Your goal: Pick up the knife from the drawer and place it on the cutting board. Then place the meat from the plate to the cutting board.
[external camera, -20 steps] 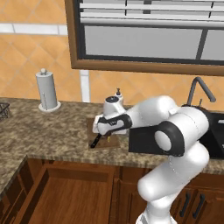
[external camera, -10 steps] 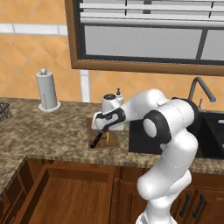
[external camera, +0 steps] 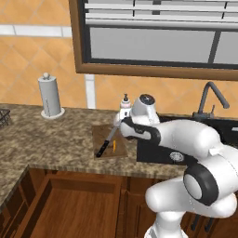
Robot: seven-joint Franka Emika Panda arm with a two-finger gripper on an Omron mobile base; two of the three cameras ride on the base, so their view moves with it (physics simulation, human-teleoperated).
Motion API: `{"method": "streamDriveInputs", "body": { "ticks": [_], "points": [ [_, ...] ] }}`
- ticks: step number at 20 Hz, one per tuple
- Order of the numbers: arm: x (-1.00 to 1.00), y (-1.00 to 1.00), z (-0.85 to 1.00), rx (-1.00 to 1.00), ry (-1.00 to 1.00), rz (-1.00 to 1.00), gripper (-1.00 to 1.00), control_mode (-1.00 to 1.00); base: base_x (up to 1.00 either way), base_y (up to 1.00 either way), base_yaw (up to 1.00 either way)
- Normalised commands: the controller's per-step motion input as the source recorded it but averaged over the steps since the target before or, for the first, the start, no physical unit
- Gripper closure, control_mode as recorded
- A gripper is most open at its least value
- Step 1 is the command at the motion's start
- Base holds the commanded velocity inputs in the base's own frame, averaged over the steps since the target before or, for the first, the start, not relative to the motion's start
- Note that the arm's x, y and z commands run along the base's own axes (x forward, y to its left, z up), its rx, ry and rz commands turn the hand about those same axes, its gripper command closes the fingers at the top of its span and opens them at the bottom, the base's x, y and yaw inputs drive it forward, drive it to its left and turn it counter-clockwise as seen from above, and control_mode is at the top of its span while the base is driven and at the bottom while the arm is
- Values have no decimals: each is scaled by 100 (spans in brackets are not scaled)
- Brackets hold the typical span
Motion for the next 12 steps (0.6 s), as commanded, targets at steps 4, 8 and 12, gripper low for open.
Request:
{"method": "streamDriveInputs", "body": {
  "ticks": [4,8,12],
  "points": [
    [-100,-100,92,21,-52,0,-100,-100,0,0,0],
    [-100,-100,98,17,-61,0,-100,-100,0,0,0],
    [-100,-78,83,18,-79,-1,-100,-100,0,0,0]
  ]
}}
